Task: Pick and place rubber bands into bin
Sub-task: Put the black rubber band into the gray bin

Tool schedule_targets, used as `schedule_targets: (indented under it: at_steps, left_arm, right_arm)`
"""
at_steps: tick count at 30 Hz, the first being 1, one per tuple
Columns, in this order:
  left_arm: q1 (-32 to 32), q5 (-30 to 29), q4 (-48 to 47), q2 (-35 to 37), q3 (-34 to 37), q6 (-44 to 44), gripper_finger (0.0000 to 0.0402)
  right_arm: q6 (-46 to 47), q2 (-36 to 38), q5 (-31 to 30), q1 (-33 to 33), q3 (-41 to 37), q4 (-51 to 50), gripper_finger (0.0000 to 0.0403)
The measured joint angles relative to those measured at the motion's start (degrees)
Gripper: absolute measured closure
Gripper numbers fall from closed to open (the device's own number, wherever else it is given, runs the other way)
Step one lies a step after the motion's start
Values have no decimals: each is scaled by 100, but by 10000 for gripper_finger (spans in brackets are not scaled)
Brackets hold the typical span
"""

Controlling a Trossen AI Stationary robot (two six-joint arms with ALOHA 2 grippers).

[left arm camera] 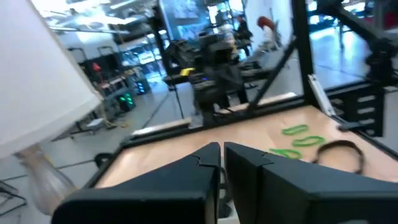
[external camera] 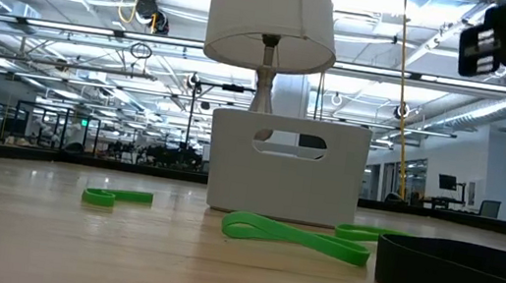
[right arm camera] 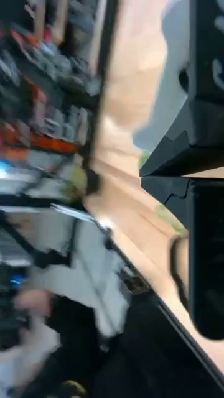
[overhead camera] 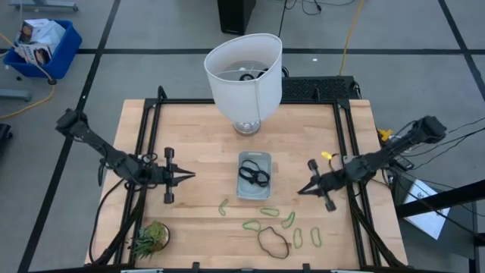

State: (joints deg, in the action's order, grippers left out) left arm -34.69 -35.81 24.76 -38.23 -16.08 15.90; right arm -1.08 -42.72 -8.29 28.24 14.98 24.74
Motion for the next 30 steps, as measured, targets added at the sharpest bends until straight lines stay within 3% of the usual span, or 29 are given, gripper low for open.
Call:
schedule_targets:
  at_steps: [6,11,17,19,30]
  left_arm:
    - [168,-4,-188,-1,0,-1,367]
    - [216,-7,-249,-1,0,-7,367]
    - [216,-7,-412,-3,0,-301,367]
    - [216,-12,-544,-1,0,-305,366]
    - [216,-17,-675,-3,0,-407,366]
  right_arm:
    - [53,-1937,-524,743,1420,-269,400]
    - [385,-3191,-936,978,2639,-1446,354]
    - [620,-4146,-1184,1037,3487,-2187,255]
    - [606,-4378,-1592,1110,3631,-2318,233]
    - [1626,-5434,-1436,1444,4144,-2704,207]
